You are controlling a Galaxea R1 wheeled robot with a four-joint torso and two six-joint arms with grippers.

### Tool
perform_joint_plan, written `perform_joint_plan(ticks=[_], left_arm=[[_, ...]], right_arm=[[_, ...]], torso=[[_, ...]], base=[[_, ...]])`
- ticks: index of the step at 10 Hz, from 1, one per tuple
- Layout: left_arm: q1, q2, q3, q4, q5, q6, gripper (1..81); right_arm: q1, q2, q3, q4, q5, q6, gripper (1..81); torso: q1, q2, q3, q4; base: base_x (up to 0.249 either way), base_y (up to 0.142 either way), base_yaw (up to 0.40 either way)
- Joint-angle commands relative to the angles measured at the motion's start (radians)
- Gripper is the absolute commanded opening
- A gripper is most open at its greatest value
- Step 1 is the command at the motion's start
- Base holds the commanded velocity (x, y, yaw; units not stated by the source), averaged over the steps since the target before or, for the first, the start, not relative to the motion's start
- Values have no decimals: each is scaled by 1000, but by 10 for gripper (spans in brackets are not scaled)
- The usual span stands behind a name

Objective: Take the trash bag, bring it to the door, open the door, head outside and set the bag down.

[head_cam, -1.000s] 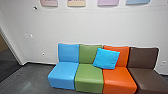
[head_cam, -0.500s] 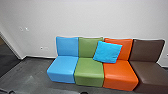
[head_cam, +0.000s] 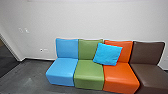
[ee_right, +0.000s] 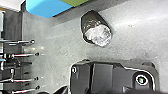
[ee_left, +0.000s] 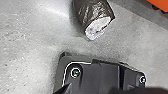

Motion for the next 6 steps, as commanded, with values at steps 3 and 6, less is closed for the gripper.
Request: perform_joint_plan(ticks=[3, 6], left_arm=[[-152, 40, -116, -24, 110, 0, 811], [-212, 70, -136, -47, 174, 0, 811]], right_arm=[[149, -60, 10, 50, -132, 7, 811], [187, -67, -5, 67, -149, 8, 811]], torso=[[110, -172, 0, 0], [180, -284, -51, 0]], base=[[0, 0, 0], [0, 0, 0]])
